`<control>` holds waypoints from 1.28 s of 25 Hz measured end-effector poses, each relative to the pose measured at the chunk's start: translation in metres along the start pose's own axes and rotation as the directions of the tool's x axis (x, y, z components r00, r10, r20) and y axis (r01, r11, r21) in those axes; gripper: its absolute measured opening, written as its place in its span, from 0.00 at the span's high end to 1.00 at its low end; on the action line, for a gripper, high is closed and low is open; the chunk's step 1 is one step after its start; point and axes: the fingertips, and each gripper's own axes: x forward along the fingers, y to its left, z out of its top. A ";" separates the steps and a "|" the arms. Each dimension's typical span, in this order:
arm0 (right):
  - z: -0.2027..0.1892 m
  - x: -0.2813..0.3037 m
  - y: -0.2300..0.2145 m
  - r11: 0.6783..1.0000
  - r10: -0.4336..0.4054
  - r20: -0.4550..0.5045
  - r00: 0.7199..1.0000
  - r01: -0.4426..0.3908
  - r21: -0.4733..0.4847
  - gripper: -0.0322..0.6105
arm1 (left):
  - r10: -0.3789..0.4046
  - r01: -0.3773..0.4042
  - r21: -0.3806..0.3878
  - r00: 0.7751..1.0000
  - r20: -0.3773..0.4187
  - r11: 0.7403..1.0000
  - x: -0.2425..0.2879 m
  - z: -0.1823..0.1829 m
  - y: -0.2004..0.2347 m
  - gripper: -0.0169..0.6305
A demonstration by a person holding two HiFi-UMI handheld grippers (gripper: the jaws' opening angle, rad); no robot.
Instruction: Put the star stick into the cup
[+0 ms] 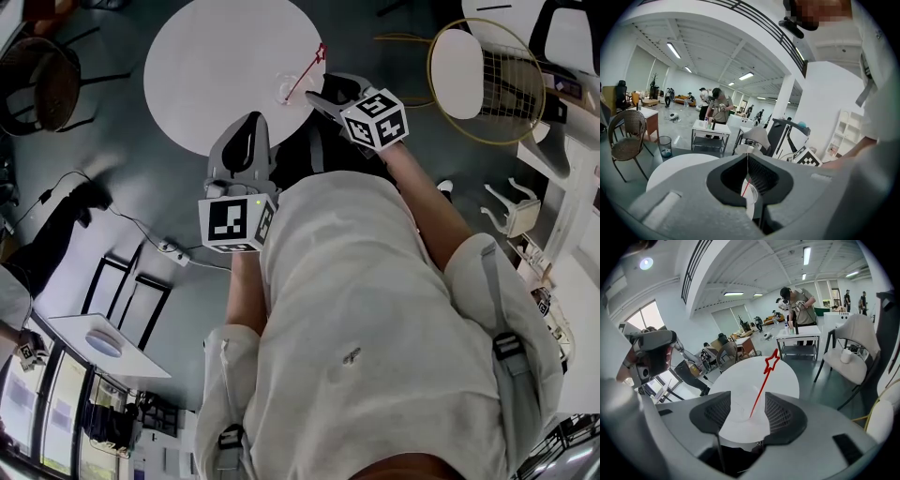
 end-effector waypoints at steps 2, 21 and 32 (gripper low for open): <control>0.004 -0.006 0.003 1.000 0.001 0.011 1.000 -0.001 -0.003 0.60 | -0.001 0.001 0.005 1.000 0.009 1.000 -0.001 0.004 -0.001 0.95; 0.081 -0.077 0.042 0.995 0.048 0.233 0.971 -0.025 -0.098 0.85 | 0.003 -0.008 0.058 0.996 0.084 0.998 -0.018 0.030 -0.012 0.95; 0.103 -0.099 0.062 0.989 0.105 0.322 0.941 -0.064 -0.135 0.94 | -0.011 0.004 0.067 0.994 0.109 0.998 -0.021 0.034 -0.014 0.95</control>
